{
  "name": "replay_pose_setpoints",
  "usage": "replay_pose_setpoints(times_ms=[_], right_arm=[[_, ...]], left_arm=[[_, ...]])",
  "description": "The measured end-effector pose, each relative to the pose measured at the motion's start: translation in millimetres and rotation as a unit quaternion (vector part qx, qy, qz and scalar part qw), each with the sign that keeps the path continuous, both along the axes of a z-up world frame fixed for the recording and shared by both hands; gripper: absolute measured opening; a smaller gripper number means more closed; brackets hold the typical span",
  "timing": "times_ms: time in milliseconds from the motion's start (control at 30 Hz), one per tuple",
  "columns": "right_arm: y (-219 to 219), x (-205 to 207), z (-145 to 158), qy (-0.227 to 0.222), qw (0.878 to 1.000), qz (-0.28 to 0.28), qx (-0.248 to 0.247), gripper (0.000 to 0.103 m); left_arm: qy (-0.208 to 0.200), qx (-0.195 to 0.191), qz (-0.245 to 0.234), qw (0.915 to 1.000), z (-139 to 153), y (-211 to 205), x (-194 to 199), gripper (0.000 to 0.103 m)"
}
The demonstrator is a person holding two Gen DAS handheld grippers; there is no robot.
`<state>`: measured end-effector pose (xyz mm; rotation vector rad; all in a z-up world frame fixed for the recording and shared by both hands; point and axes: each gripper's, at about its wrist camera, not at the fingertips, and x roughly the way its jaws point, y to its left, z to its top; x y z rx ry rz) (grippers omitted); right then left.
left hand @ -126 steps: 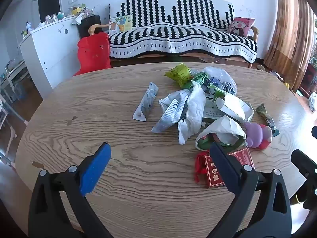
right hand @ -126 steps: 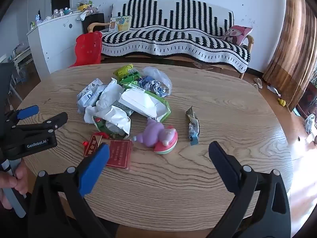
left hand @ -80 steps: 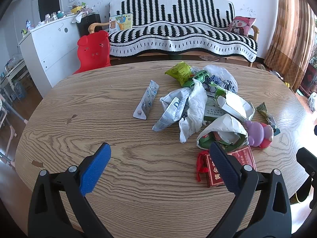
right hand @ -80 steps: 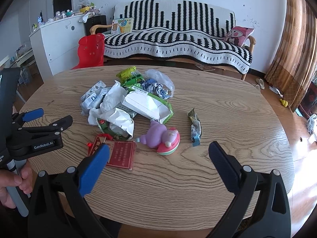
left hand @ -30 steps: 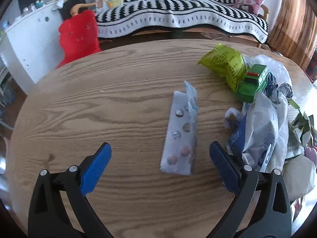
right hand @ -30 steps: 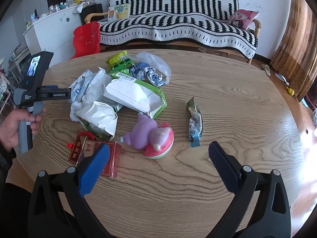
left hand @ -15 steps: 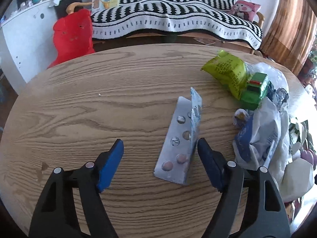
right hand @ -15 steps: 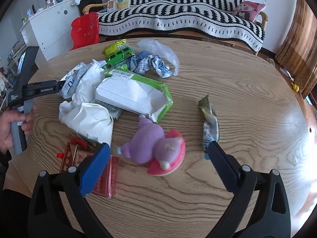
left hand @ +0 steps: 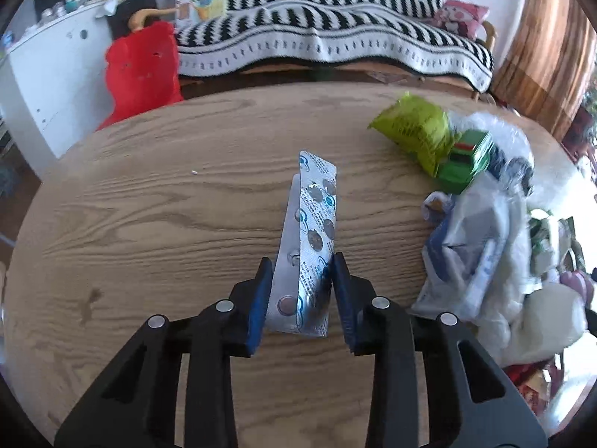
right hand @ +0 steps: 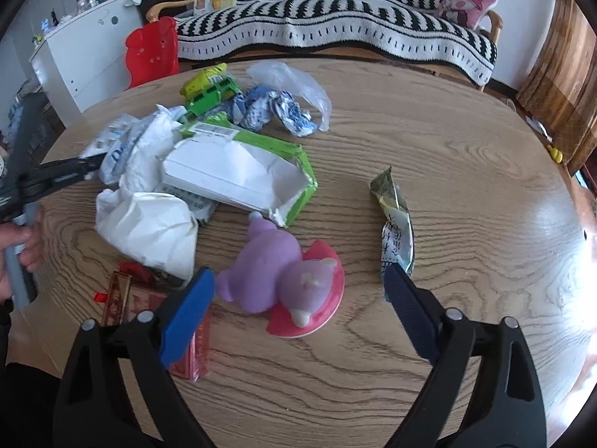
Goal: Collect trash
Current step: 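Grasp the silver pill blister pack with the left tool while the right tool grasps the purple-pink toy, then carry the blister pack and toy to the black bin with both tools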
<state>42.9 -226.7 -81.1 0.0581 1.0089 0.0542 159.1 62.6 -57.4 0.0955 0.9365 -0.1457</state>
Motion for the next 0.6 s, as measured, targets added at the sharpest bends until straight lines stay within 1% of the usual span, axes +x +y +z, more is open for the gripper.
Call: replay_pose_setpoints(times_ms=[33,100,133,167,267,333,400,500,533,600], right_arm=[[0.0,2.2,-2.9,0.005,1.000,0.001,0.006,0.083],[0.2,3.6,-5.0,0.009,0.999,0.011,0.033,0.068],[-0.4,1.6,-1.7,0.007,0.999,0.005,0.036,0.063],[-0.8,-0.7,2.0,0.003,0.999,0.004,0.036,0.059],[-9.3,-15.3,21.6,-0.021,0.998,0.001,0.060,0.056],[-18.0,-27.6,35.4,-0.036,0.997,-0.001,0.073,0.055],[-35.3,-44.4,50.7,-0.055,0.996,-0.018,0.065,0.055],[-78.1,-71.6,62.5,-0.071,0.994,-0.060,0.056,0.055],[-91.8,-77.0,64.8,-0.073,0.993,-0.074,0.052,0.055],[-131.7,-100.8,67.9,-0.079,0.989,-0.116,0.043,0.055]], left_arm=[[-0.006,-0.002,0.004,1.0000,6.1,0.3,-5.5,0.032],[-0.016,-0.005,0.007,0.9998,20.2,-1.4,-19.1,0.032],[-0.023,-0.008,0.005,0.9997,28.7,-5.6,-28.4,0.032],[-0.026,-0.010,0.003,0.9996,33.5,-9.0,-33.9,0.032],[-0.037,-0.021,-0.014,0.9990,50.5,-25.8,-55.8,0.032],[-0.044,-0.029,-0.031,0.9981,61.2,-44.3,-73.2,0.032],[-0.050,-0.033,-0.051,0.9969,66.8,-64.0,-89.4,0.032],[-0.057,-0.044,-0.093,0.9931,76.3,-107.2,-114.6,0.032],[-0.058,-0.051,-0.113,0.9906,79.8,-128.2,-124.4,0.032],[-0.061,-0.052,-0.145,0.9861,80.7,-160.9,-140.4,0.032]])
